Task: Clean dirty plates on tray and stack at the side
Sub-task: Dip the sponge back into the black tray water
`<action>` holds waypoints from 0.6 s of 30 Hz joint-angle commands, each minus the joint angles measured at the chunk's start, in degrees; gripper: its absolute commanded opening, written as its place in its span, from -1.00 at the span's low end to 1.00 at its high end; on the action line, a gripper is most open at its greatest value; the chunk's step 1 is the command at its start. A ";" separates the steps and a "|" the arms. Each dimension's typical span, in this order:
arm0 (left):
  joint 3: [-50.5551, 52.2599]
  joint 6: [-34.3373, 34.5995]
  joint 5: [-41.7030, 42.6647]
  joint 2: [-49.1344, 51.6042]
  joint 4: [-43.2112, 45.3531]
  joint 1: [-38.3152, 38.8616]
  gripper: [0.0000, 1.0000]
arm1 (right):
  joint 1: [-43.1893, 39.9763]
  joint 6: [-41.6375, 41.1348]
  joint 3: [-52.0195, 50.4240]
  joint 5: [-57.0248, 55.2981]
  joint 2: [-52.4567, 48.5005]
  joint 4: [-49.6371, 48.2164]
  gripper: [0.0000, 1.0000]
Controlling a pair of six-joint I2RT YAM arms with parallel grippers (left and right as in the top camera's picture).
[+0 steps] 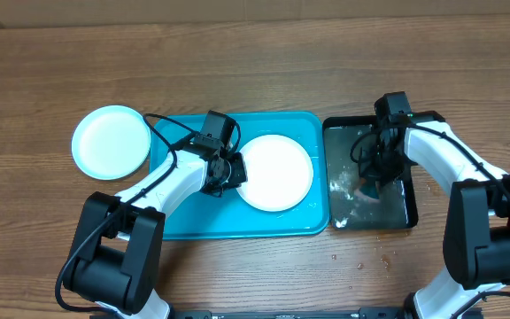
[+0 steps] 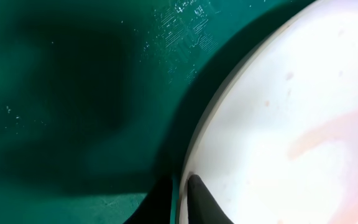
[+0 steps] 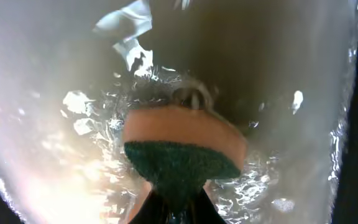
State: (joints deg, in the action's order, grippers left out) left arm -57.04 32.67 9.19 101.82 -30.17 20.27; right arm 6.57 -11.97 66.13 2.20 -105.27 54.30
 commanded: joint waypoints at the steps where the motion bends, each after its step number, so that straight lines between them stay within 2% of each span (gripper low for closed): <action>1: -0.09 -0.52 -0.74 0.87 0.20 0.42 -0.80 | 0.07 0.44 5.40 0.46 1.05 2.75 -0.92; 4: -0.09 -0.52 -0.79 0.87 0.44 0.42 -0.80 | 0.07 1.92 9.55 0.46 1.14 6.43 -0.92; 6: -0.09 -0.52 -0.81 0.87 0.66 0.42 -0.91 | 0.07 3.21 12.76 0.44 1.14 9.44 -0.93; 8: -0.09 -0.52 -0.79 0.87 0.83 0.42 -0.92 | 0.07 3.85 14.23 0.46 1.14 10.93 -0.92; 18: -0.09 -0.52 -0.76 0.87 1.77 0.44 -0.91 | 0.13 7.91 15.17 3.08 1.14 11.61 -0.92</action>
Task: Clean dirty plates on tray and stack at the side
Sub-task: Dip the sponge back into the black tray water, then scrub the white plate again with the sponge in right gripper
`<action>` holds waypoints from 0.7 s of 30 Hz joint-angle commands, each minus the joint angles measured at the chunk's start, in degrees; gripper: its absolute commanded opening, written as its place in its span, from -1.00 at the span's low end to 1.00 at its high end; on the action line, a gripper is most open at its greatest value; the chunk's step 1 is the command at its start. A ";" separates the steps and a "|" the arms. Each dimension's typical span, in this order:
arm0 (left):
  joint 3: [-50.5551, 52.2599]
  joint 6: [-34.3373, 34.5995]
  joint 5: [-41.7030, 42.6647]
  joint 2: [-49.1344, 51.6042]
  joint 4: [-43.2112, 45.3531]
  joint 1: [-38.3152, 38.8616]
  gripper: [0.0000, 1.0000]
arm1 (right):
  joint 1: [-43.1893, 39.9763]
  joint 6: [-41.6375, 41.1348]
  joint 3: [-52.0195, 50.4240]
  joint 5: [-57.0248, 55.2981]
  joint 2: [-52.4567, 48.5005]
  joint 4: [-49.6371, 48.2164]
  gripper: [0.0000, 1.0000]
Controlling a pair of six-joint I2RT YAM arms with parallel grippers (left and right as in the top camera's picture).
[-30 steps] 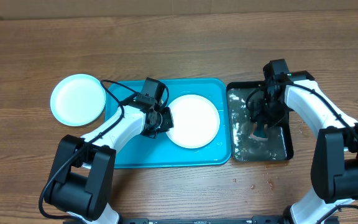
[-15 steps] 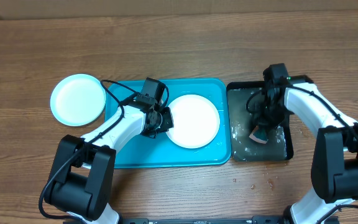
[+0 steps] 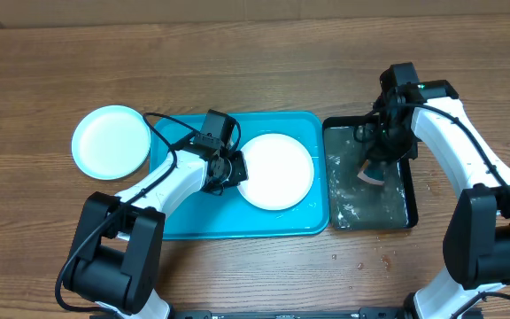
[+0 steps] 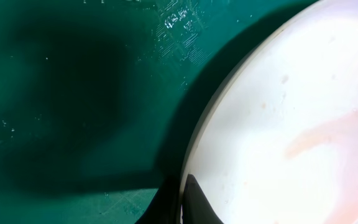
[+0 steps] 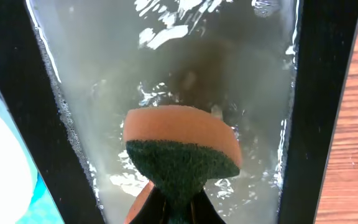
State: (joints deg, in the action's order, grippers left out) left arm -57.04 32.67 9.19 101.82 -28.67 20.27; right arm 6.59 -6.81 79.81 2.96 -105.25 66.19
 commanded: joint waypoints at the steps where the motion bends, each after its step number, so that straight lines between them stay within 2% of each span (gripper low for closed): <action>1: -0.09 -0.55 -0.79 0.87 0.24 0.42 -0.92 | 0.11 2.82 1.84 3.43 1.11 -0.02 -0.92; 10: -0.09 -0.52 -0.74 0.87 0.46 0.44 -0.92 | 1.60 4.04 6.75 31.26 1.11 -0.96 -0.92; 16: -0.09 -0.52 -0.61 0.87 0.44 0.44 -0.92 | 8.79 1.07 6.16 30.80 0.98 -6.08 -0.92; 21: -0.09 -0.55 -0.61 0.87 0.37 0.44 -0.92 | 16.41 -1.49 5.20 22.88 -0.15 -10.25 -0.92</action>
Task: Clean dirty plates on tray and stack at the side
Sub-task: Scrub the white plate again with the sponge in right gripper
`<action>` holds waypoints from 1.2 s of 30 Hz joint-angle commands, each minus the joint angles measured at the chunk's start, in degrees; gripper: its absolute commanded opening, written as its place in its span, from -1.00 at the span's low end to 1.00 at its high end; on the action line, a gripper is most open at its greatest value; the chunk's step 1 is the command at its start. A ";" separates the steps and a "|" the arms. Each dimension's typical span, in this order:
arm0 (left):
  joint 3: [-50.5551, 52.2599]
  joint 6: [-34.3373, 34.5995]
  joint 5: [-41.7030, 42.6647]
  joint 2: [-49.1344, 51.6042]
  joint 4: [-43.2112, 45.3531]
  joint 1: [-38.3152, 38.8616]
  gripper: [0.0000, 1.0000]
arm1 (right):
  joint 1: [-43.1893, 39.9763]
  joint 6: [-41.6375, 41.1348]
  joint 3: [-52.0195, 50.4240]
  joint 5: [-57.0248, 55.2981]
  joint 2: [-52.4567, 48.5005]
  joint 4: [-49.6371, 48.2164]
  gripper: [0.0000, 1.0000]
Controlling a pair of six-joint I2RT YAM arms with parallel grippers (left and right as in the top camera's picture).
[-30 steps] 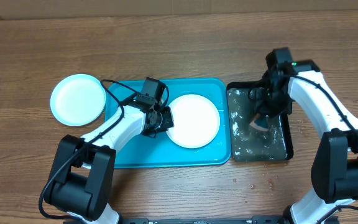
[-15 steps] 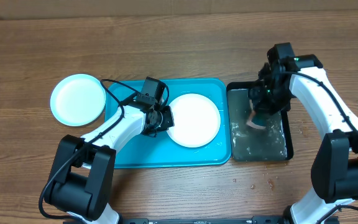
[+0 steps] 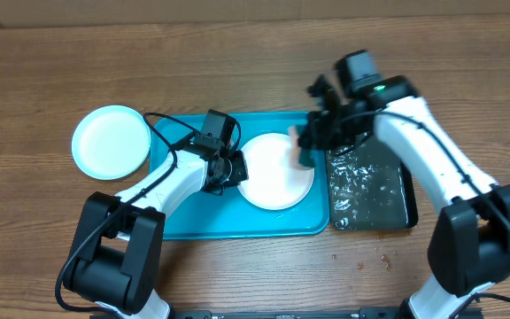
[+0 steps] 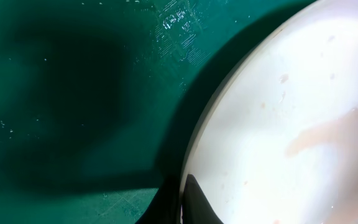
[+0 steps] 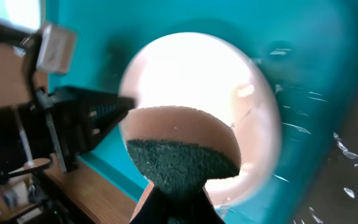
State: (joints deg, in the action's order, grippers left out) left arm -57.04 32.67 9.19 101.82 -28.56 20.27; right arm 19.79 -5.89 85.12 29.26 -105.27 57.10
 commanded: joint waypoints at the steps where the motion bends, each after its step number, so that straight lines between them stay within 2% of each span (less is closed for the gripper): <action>1: -0.09 -0.52 -0.61 0.87 0.24 0.44 -0.91 | 4.70 -3.52 -0.28 -5.44 -0.63 -2.12 -0.92; 11: -0.09 -0.85 -0.61 0.87 0.07 0.39 -0.92 | 11.34 -8.13 -1.25 -12.28 -8.41 -7.85 -0.92; 23: -0.09 -0.96 -0.61 0.87 -0.04 0.39 -0.91 | 11.39 -8.26 -1.49 -3.28 -13.75 -11.87 -0.92; 36: -0.09 -0.96 -0.61 0.87 0.04 0.39 -0.92 | 11.52 -11.04 -1.51 -4.13 -13.81 -14.14 -0.92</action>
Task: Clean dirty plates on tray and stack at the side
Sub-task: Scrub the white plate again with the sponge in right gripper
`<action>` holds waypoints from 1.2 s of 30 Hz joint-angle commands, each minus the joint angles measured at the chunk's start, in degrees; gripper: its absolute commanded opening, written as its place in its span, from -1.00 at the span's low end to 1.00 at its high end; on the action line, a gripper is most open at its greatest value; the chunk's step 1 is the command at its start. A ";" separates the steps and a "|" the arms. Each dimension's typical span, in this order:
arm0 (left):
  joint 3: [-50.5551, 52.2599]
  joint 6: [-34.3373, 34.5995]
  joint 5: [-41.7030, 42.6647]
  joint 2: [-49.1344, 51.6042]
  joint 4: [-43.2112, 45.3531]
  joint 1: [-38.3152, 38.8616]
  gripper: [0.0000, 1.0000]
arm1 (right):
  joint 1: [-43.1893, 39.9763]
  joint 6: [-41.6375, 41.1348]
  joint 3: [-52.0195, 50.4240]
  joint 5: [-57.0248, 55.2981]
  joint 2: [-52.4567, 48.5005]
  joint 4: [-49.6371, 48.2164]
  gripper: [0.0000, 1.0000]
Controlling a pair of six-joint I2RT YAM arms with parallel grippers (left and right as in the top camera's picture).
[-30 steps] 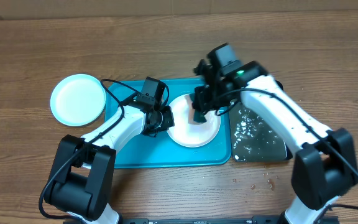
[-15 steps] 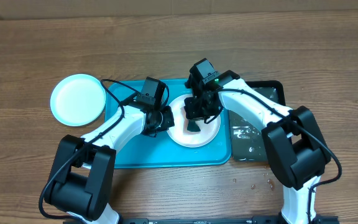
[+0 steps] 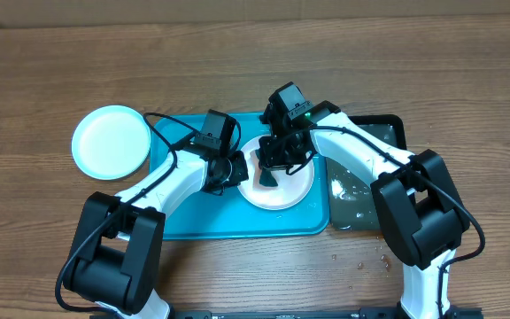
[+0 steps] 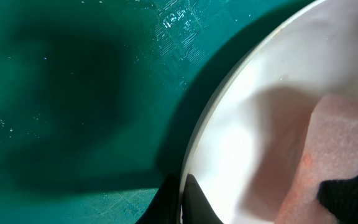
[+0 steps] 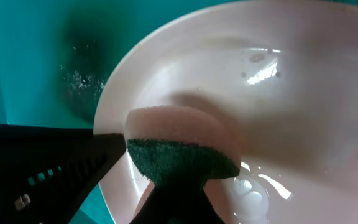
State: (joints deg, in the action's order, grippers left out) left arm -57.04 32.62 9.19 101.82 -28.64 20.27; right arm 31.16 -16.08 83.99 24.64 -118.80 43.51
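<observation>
A white dirty plate (image 3: 286, 188) lies on the teal tray (image 3: 184, 217). My left gripper (image 3: 235, 168) is shut on the plate's left rim (image 4: 194, 143), one finger on each side of the edge. My right gripper (image 3: 268, 173) is shut on an orange sponge with a dark green scrub side (image 5: 182, 152), low over the plate's left part (image 5: 278, 112); the sponge (image 4: 334, 149) also shows in the left wrist view. Water drops lie on the plate. A clean white plate (image 3: 109, 142) rests on the table left of the tray.
A black basin of soapy water (image 3: 388, 199) stands right of the tray. Water drops speckle the wooden table (image 3: 370, 261) in front of it. The cable of my left arm (image 3: 166, 133) loops over the tray's left end.
My right gripper has carried the sponge from the plate's right edge to its left part, close to my left gripper. My left gripper holds the rim as before.
My right gripper held the sponge down in the basin's water, then lifted above it. After that it was at the tray's right side by the plate, and now the sponge is over the plate. My left gripper stayed shut on the plate's rim throughout.
</observation>
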 commanded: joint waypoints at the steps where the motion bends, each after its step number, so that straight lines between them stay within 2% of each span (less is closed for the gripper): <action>1: -0.09 -0.90 -0.61 0.87 0.15 0.39 -0.92 | 0.31 -1.27 -0.37 0.28 -0.28 -0.59 -0.92; 12: -0.09 -0.92 -0.61 0.87 0.13 0.39 -0.92 | 1.99 -2.01 -3.45 -4.90 -0.28 -2.69 -0.92; 22: -0.09 -0.92 -0.63 0.87 -0.04 0.39 -0.92 | -4.74 -1.70 -1.40 -6.93 0.09 4.07 -0.92; 29: -0.09 -0.90 -0.63 0.87 0.22 0.37 -0.91 | -6.47 2.29 0.28 3.17 1.42 5.27 -0.92; 33: -0.09 -0.92 -0.63 0.87 0.15 0.37 -0.92 | -6.71 6.16 1.73 13.46 3.43 5.49 -0.92; 36: -0.09 -0.92 -0.66 0.87 0.15 0.39 -0.91 | -7.43 6.62 3.65 13.86 5.99 7.63 -0.92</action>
State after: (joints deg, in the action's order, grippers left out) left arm -57.04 32.51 9.21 101.82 -28.67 20.27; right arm 24.14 -12.08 83.74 32.86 -118.34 50.17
